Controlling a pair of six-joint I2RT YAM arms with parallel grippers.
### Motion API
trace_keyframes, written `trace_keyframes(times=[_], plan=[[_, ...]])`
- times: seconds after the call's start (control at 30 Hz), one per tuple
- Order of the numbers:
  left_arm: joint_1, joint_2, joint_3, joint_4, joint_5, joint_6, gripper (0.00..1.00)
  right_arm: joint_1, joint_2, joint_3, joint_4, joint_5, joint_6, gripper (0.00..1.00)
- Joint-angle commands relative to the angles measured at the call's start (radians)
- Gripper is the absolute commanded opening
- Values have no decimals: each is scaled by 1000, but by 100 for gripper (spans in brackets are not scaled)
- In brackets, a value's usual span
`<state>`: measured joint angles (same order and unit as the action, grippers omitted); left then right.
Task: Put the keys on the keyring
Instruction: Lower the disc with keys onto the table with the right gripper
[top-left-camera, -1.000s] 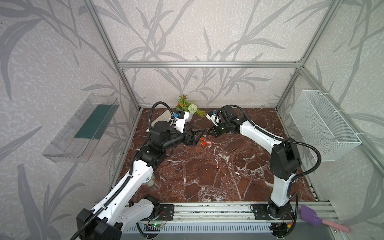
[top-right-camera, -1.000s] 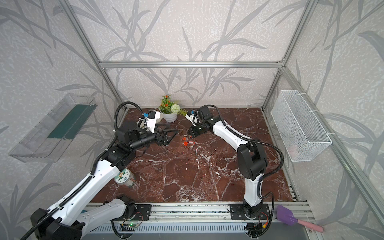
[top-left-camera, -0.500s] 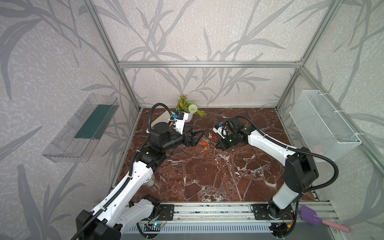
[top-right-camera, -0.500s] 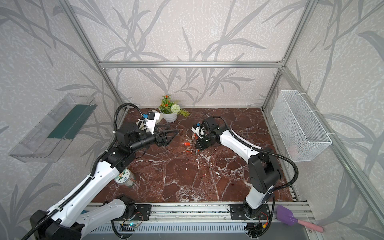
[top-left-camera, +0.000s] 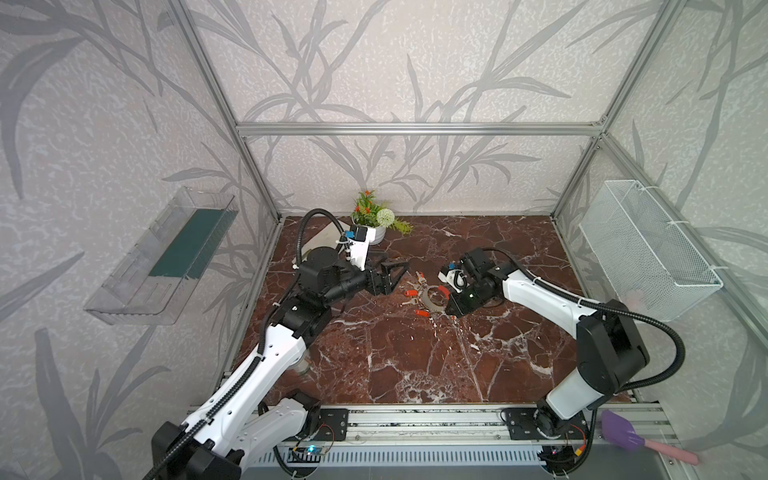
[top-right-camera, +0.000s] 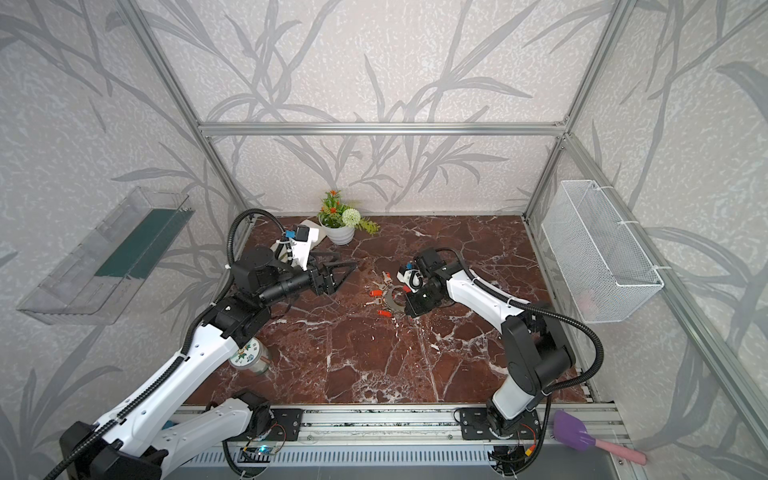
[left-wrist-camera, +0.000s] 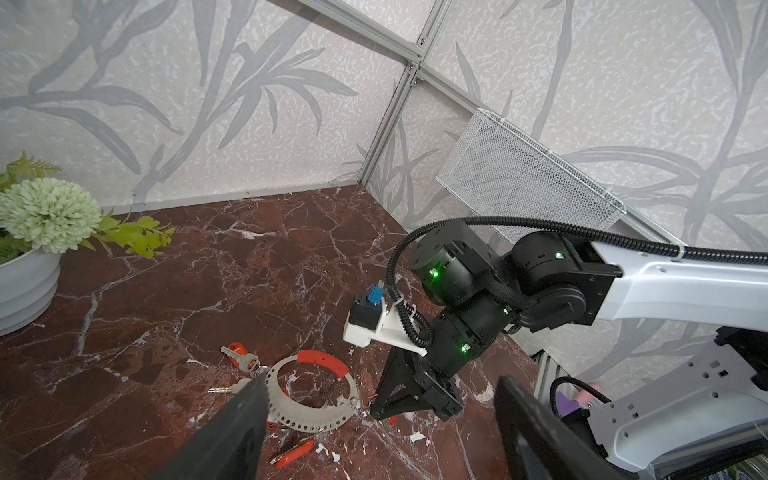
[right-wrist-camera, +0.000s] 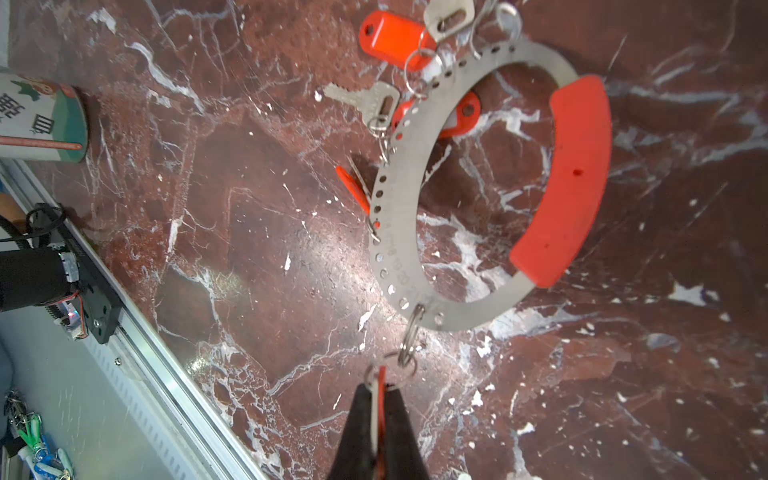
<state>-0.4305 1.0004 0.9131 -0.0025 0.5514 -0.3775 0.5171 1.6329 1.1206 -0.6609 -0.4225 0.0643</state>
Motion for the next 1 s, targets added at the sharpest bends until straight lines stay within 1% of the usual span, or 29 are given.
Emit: trace_keyframes(times=[0.0,0.17,0.3,0.53,0.77,0.9,0.97], plan=[[4,-16,1,9,7,5,86,-2,-39,-34,-34,-4,38,0],[4,-16,1,3,7,9,86,-2,-34,-88,-49,-10,73,0],[4,-11,6,-1,5,17,86,-3,-28,-133,-54,12,107,0],[5,4,26,-16,7,32,86,-5,6,-177,-47,30,126,1],[4,7,23,-23,2,31,86,-6,35,-183,-54,33,124,15],[4,7,22,-32,-8,35,86,-10,26,-186,-62,45,127,17],[5,5,24,-40,-15,41,86,-12,12,-186,-70,52,129,20]])
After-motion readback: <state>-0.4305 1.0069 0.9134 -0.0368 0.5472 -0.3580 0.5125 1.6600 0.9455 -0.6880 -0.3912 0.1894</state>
